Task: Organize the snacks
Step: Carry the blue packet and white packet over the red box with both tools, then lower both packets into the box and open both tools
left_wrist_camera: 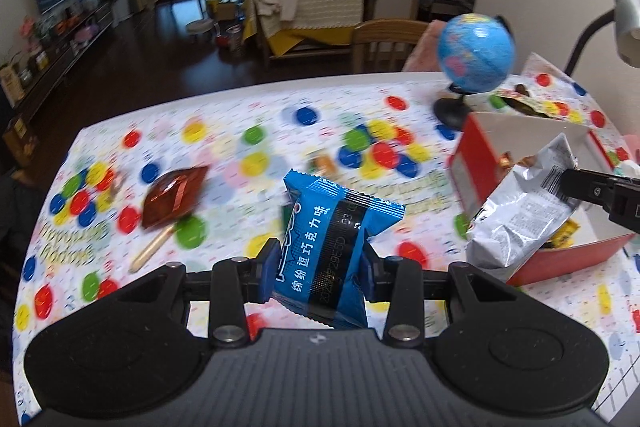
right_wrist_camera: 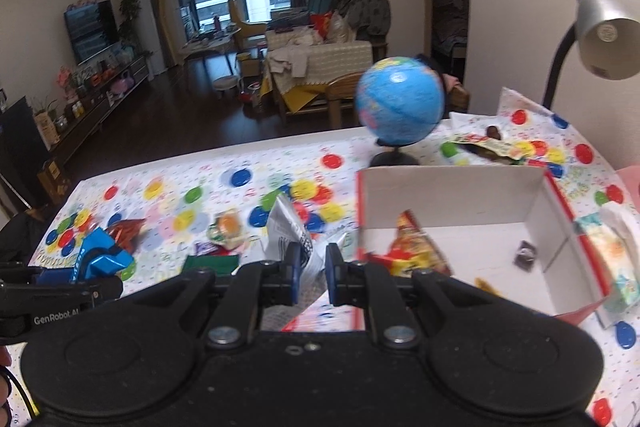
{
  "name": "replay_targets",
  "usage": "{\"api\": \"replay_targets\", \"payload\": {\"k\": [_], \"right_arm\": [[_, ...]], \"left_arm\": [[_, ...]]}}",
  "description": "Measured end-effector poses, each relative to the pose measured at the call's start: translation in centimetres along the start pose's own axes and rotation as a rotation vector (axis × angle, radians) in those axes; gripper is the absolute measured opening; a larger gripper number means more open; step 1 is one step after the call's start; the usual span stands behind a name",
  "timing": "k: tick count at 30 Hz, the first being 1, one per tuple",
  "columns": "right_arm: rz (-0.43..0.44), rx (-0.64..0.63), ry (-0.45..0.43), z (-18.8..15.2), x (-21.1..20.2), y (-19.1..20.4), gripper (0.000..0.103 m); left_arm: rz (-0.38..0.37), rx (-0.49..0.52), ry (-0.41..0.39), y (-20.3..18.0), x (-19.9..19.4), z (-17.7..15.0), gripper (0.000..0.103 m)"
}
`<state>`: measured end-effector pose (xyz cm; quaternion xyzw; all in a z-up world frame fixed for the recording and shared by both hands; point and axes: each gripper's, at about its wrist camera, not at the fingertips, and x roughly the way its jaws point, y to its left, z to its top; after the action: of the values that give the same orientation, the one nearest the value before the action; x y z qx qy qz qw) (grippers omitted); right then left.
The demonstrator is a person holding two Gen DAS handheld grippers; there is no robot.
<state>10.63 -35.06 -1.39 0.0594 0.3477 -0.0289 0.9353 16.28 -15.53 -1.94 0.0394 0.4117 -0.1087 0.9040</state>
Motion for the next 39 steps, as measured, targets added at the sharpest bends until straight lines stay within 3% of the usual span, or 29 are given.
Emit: {"api": "replay_targets", "payload": {"k": [25, 39], "right_arm": [[-0.177, 0.091, -0.045, 2.3, -0.4, -15.6, 0.011], [-0.266, 0.091, 0.071, 0.4, 4.4, -21.2, 0.012]], "left_arm": [[-0.132, 0.23, -0.019, -18.2, 4.0, 5.4, 0.039], [-0.143, 0.328, 0.054, -23.7, 9.8, 4.6, 0.039]]}}
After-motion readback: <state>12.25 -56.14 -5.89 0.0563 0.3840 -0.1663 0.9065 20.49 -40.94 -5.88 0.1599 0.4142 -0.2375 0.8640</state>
